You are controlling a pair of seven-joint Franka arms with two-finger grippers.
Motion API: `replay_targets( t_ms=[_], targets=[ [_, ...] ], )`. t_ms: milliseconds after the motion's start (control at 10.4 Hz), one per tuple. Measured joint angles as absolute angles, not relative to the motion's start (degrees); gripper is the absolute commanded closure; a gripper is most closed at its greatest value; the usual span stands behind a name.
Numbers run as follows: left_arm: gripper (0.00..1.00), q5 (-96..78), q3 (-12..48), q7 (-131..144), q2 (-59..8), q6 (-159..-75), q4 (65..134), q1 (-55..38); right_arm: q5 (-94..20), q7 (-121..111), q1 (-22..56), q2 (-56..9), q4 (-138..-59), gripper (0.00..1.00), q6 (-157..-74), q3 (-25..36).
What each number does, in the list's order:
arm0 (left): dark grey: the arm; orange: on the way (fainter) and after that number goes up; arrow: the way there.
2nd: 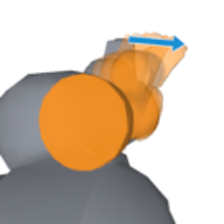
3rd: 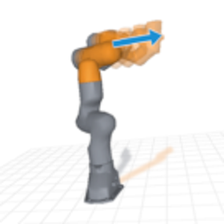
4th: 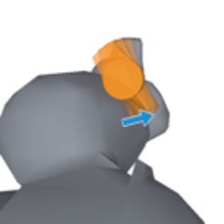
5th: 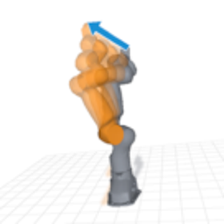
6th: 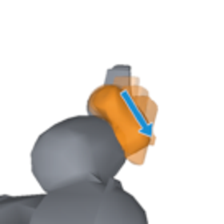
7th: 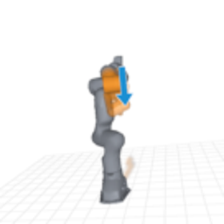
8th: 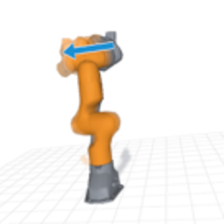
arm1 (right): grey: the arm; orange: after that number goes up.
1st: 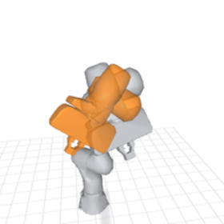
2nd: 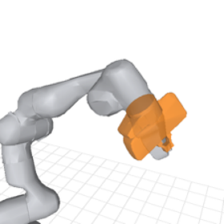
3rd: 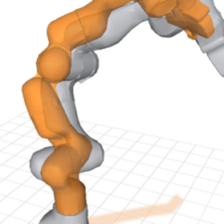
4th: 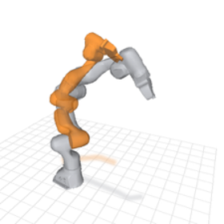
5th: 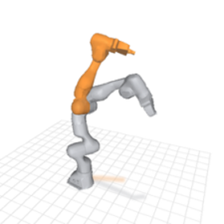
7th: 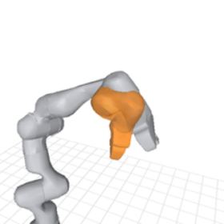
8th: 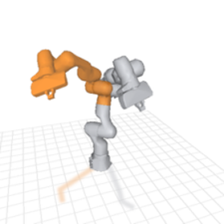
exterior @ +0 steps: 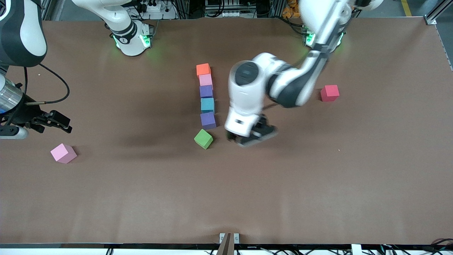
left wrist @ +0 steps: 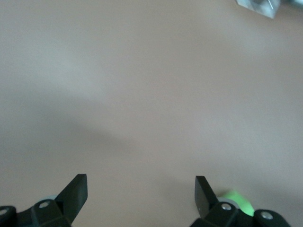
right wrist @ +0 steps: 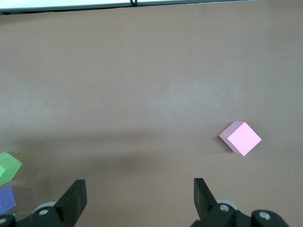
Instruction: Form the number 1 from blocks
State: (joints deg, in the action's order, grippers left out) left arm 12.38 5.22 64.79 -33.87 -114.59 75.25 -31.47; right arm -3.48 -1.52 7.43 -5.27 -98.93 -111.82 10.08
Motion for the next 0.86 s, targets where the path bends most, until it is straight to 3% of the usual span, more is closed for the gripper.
replay_targets(
  t_ms=[480,864],
  targets=[
    [0.0,12.39,5.42,48.73,-27.65,-106.86,76.91,-16.57,-3.48,-0.23,7.78,-5.42,-97.16,0.0,-109.98,9.62],
    [0.0,9.88,6.0,40.92,-19.41,-105.72,87.07,-10.27,-3.48,-0.21,7.86,-5.23,-96.69,0.0,-109.22,9.6]
  ],
)
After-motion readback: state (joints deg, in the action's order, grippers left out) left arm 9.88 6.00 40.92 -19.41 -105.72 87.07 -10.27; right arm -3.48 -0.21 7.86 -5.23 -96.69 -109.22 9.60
